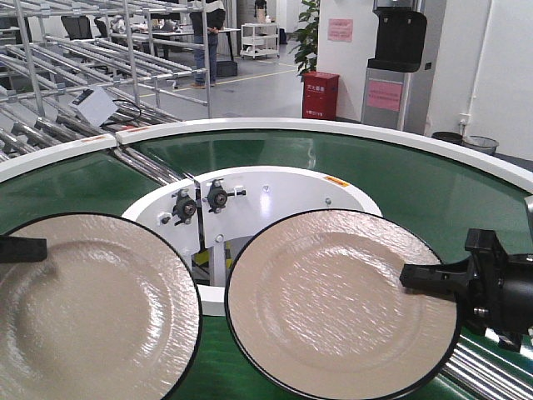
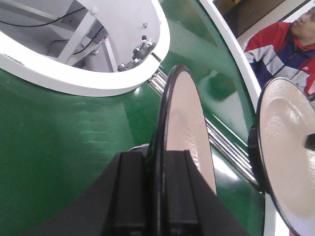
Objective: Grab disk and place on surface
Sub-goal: 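Grasp the rim of a second cream plate with the right gripper, then hold both plates raised while the base drives to the steel table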
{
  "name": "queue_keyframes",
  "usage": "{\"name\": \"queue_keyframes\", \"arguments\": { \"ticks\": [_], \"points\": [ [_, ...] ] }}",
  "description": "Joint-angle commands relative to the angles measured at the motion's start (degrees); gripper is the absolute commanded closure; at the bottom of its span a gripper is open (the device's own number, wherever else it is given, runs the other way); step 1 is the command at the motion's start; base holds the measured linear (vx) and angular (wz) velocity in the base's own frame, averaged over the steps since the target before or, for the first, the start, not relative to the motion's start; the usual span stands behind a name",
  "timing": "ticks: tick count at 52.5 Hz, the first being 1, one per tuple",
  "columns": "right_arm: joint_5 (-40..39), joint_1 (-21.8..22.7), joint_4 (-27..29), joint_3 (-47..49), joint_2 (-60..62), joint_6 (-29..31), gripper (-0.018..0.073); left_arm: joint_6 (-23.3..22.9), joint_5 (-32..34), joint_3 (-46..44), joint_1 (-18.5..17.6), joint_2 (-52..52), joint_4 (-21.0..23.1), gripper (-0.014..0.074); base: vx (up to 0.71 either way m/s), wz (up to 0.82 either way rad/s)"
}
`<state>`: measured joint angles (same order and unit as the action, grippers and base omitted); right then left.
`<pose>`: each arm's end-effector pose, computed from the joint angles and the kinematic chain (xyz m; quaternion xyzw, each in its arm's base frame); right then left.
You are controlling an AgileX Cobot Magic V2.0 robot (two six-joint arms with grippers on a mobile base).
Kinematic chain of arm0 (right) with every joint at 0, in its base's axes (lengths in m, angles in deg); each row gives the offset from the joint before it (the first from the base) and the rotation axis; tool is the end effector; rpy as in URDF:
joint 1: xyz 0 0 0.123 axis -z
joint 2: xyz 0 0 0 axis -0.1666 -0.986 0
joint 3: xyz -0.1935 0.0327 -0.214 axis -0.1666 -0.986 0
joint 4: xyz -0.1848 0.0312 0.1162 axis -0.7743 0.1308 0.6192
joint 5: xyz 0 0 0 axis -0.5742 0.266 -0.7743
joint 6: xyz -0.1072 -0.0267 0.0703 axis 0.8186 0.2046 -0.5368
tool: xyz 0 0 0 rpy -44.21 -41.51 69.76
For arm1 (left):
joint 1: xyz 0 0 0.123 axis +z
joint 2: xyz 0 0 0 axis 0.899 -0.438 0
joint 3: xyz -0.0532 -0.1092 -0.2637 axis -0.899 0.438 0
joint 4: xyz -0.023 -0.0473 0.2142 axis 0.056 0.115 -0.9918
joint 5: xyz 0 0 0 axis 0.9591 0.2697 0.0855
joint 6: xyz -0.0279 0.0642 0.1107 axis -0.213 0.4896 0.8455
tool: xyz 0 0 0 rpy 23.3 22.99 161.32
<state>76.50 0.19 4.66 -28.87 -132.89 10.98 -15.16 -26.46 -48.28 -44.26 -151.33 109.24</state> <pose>0.2706 0.0637 0.3272 0.1078 0.7852 0.5128 0.3298 0.2752 -0.0165 0.3647 -0.0271 0.8327 -0.3987 0.3833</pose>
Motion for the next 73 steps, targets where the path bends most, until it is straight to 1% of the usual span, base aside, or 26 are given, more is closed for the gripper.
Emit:
{"name": "queue_keyframes", "arguments": {
  "ticks": [1,49,73],
  "points": [
    [2.6,0.2,6.8,2.2,2.1,-0.4,0.0568,-1.3,-0.3,-1.9,-0.4,2.2,9.2,0.0604,0.0,0.0],
    [2.6,0.2,6.8,2.2,2.1,-0.4,0.0568,-1.3,-0.7,-1.9,-0.4,2.2,9.3,0.0604,0.0,-0.01],
    [2.1,0.2,6.8,2.2,2.1,-0.4,0.0568,-1.3,-0.7,-1.9,-0.4,2.2,9.3,0.0604,-0.09,-0.33]
  ]
}}
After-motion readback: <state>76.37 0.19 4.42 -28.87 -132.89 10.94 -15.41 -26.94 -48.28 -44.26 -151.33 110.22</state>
